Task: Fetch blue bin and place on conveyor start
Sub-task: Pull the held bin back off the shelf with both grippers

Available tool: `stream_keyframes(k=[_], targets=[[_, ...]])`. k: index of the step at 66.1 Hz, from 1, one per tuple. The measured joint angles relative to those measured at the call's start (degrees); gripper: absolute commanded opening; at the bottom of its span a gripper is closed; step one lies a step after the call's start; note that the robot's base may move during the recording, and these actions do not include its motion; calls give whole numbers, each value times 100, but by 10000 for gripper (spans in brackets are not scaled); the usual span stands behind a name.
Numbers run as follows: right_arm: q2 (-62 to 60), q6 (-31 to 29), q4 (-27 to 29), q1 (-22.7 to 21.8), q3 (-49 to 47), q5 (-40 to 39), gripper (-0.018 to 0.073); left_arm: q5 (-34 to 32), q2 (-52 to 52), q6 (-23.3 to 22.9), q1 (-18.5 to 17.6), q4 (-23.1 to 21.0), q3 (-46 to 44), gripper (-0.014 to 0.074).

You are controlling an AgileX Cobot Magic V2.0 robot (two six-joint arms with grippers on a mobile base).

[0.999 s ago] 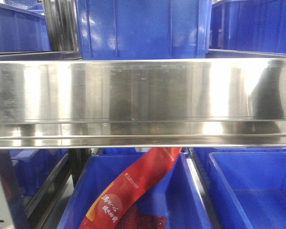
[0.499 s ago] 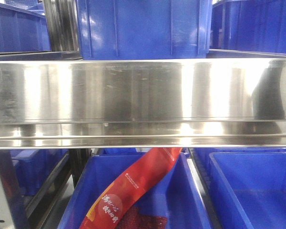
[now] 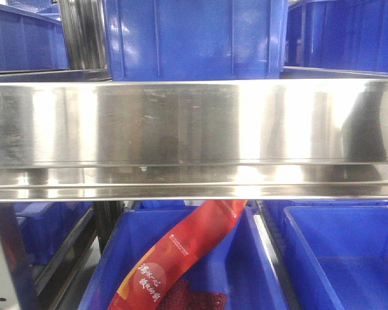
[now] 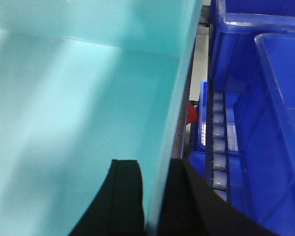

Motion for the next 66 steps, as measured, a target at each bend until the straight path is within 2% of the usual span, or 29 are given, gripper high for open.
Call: stream_keyframes(k=[22, 66], targets=[[0, 3, -49, 0, 0, -35, -153, -491, 0, 10, 0, 45, 0, -111], [0, 16, -49, 0, 0, -35, -153, -524, 8, 32, 0, 56, 0, -111]])
